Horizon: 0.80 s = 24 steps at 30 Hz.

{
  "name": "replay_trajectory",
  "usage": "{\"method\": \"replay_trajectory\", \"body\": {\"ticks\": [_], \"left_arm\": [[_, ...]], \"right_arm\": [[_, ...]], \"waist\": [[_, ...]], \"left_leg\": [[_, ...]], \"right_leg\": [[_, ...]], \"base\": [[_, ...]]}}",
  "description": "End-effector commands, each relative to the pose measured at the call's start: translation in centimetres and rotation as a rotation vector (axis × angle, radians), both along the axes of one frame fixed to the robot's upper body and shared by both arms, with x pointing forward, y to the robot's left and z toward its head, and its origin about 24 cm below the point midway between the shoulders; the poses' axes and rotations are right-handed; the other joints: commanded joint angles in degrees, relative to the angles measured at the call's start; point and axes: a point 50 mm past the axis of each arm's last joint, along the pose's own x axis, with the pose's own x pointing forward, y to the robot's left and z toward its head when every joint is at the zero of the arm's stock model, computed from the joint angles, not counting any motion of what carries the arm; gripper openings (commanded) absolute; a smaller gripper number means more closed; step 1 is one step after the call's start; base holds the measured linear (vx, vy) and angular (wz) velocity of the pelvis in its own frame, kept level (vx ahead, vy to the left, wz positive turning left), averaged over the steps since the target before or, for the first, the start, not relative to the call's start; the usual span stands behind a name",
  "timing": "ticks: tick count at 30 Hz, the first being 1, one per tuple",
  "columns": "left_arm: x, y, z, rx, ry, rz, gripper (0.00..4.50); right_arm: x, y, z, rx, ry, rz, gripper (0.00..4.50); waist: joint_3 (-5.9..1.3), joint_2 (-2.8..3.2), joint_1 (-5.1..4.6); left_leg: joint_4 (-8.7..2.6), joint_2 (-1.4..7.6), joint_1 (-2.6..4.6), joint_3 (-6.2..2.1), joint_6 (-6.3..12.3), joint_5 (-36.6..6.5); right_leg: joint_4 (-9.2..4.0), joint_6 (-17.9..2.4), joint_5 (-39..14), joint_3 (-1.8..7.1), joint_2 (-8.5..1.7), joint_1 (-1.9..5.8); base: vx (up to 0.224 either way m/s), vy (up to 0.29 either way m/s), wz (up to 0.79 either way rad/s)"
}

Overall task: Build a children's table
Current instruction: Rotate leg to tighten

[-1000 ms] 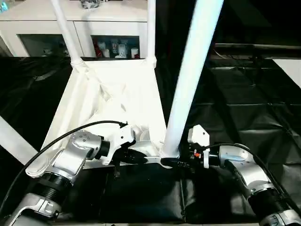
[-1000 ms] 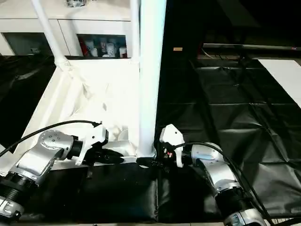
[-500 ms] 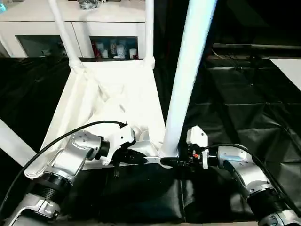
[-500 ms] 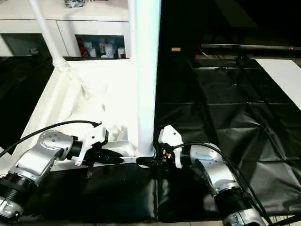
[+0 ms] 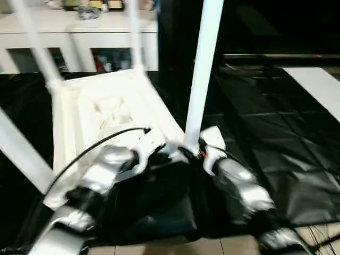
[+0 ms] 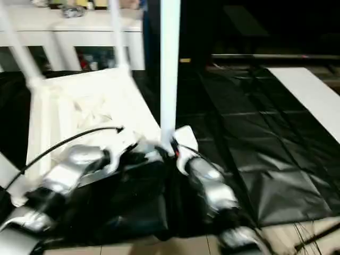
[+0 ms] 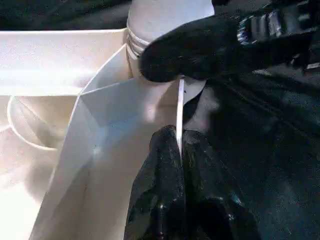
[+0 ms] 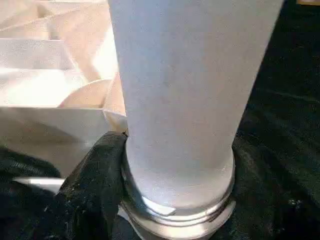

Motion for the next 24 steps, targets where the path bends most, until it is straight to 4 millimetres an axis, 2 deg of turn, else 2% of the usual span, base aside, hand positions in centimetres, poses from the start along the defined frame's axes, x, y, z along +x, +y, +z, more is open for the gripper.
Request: {"method": "replay_trajectory", "body": {"ticks": [1, 2, 3, 5, 6, 7, 8, 10, 11, 12, 13, 14, 16, 19, 21, 22, 24], "left_arm": [[-0.3, 0.2, -1.9, 0.038, 0.054, 0.102, 0.0], [-0.1, -0.2, -1.9, 0.039, 0.053, 0.108, 0.0], [-0.1, -0.2, -1.9, 0.039, 0.053, 0.108, 0.0], [0.2, -0.8, -1.8, 0.037, 0.049, 0.12, 0.0], [0.3, -1.0, -1.7, 0.036, 0.047, 0.118, 0.0], [0.3, -1.0, -1.7, 0.036, 0.047, 0.118, 0.0], [0.3, -1.0, -1.7, 0.037, 0.045, 0.118, 0.0], [0.3, -0.9, -1.8, 0.041, 0.048, 0.109, 0.0], [0.3, -0.8, -1.8, 0.045, 0.05, 0.102, 0.0], [0.2, -0.6, -1.8, 0.047, 0.048, 0.077, 0.0], [0.1, -0.6, -1.8, 0.048, 0.047, 0.059, 0.0], [-0.1, -0.4, -1.7, 0.048, 0.041, 0.027, 0.0], [-0.4, -0.1, -1.7, 0.046, 0.054, -0.023, 0.0], [-1.0, 0.6, -1.5, 0.05, 0.063, -0.115, 0.0], [-1.5, 1.2, -1.2, 0.044, 0.075, -0.191, 0.0], [-1.5, 1.2, -1.2, 0.044, 0.075, -0.191, 0.0], [-2.4, 1.9, -0.6, 0.023, 0.079, -0.32, 0.0]], "right_arm": [[-0.5, 1.2, -0.9, -0.036, 0.033, 0.015, 2.68], [-0.4, 1.7, -0.8, -0.034, 0.025, 0.006, 2.68], [-0.4, 1.7, -0.8, -0.034, 0.025, 0.006, 2.68], [-0.4, 2.4, -0.6, -0.037, 0.014, 0.032, 2.68], [-0.6, 2.6, -0.5, -0.015, 0.006, 0.058, 3.24], [-0.6, 2.6, -0.5, -0.015, 0.006, 0.058, 3.38], [-0.6, 2.8, -0.2, 0.007, -0.005, 0.071, 3.38], [-0.6, 2.8, 0.0, 0.038, -0.014, 0.072, 3.44], [-0.5, 2.7, 0.2, 0.056, -0.021, 0.069, 3.73], [-0.4, 2.4, 0.4, 0.061, -0.035, 0.068, 3.73], [-0.3, 2.2, 0.5, 0.061, -0.044, 0.068, 3.86], [-0.2, 1.8, 0.8, 0.062, -0.059, 0.093, 3.86], [-0.1, 1.0, 1.4, 0.063, -0.093, 0.157, 3.86], [-0.5, -0.6, 2.3, 0.016, -0.146, 0.314, 3.86], [-1.0, -1.9, 2.6, -0.022, -0.168, 0.427, 3.86], [-1.0, -1.9, 2.6, -0.022, -0.168, 0.427, 3.86], [-1.9, -3.4, 3.0, -0.013, -0.148, 0.559, 3.86]], "waist": [[-1.79, -0.04, -0.39], [-1.65, 0.0, -0.38], [-1.43, 0.0, -0.49], [-1.4, -0.2, -0.73], [-1.31, 0.21, -0.62], [-1.32, 0.18, -0.68], [-1.49, 0.19, -0.72], [-1.55, 0.07, -0.68], [-1.59, 0.0, -0.74], [-1.73, -0.03, -0.71], [-1.77, -0.07, -0.76], [-1.75, 0.17, -0.7], [-1.89, -0.08, -0.46], [-1.91, -0.13, -0.16], [-1.96, -0.27, 0.34], [-1.89, -0.33, 0.61], [-2.05, -0.43, 1.09]], "left_leg": [[-5.49, 2.01, 0.78, -2.12, -1.97, -30.1], [-5.58, 2.0, 1.02, -2.08, -1.87, -31.1], [-5.47, 1.85, 1.63, -2.09, -1.83, -33.2], [-5.48, 1.76, 1.85, -2.18, -1.45, -34.4], [-5.47, 1.75, 2.32, -2.19, -1.4, -35.4], [-5.47, 1.77, 2.46, -2.17, -1.34, -35.8], [-5.73, 1.87, 2.02, -2.35, -1.22, -35.1], [-6.04, 1.87, 1.39, -2.32, -0.79, -33.4], [-6.1, 1.88, 1.08, -2.35, -0.7, -32.6], [-6.22, 2.0, 0.64, -2.42, -0.46, -31.1], [-6.19, 2.02, 0.62, -2.31, -0.33, -30.7], [-6.08, 2.06, 0.89, -2.13, -0.26, -30.5], [-6.03, 2.26, 0.71, -1.84, 0.35, -28.8], [-5.85, 2.13, 0.41, -1.49, 1.29, -26.0], [-5.68, 2.33, 0.1, -1.2, 2.65, -22.5], [-5.6, 2.38, 0.23, -1.07, 3.01, -21.9], [-5.33, 2.45, 0.5, -0.95, 3.44, -21.0]], "right_leg": [[-5.67, -4.8, -33.2, 1.06, -2.73, 0.77], [-5.76, -5.2, -32.6, 1.12, -2.7, 0.41], [-6.2, -5.2, -33.8, 0.87, -2.61, 0.03], [-6.63, -4.6, -34.8, 0.41, -2.66, 0.24], [-6.96, -4.3, -35.2, 0.2, -2.67, 0.01], [-7.09, -4.3, -35.0, 0.14, -2.67, -0.03], [-6.86, -4.6, -33.4, 0.13, -2.89, 0.62], [-6.68, -5.1, -31.9, 0.4, -3.11, 0.92], [-6.53, -5.2, -31.5, 0.49, -3.22, 1.16], [-6.24, -5.7, -30.2, 0.74, -3.45, 1.41], [-6.18, -6.1, -29.6, 0.85, -3.43, 1.32], [-6.19, -6.9, -28.8, 1.03, -3.43, 0.99], [-5.78, -8.4, -25.5, 1.32, -3.41, 1.23], [-5.46, -9.4, -23.5, 1.54, -3.42, 1.5], [-5.14, -9.8, -21.6, 1.84, -3.58, 1.78], [-5.12, -10.2, -22.1, 1.96, -3.56, 1.55], [-4.94, -10.6, -22.1, 2.22, -3.56, 1.52]], "base": [[0.0, 0.0, 0.0], [0.0, 0.0, 0.0], [0.0, 0.0, 0.0], [0.0, 0.0, 0.0], [0.0, 0.0, 0.0], [0.0, 0.0, 0.0], [0.0, 0.0, 0.0], [0.0, 0.0, 0.0], [0.0, 0.0, 0.0], [0.0, 0.0, 0.0], [0.0, 0.0, 0.0], [0.0, 0.0, 0.0], [0.0, 0.0, 0.0], [0.0, 0.0, 0.0], [0.0, 0.0, 0.0], [0.0, 0.0, 0.0], [0.031, -0.025, 0.05]]}}
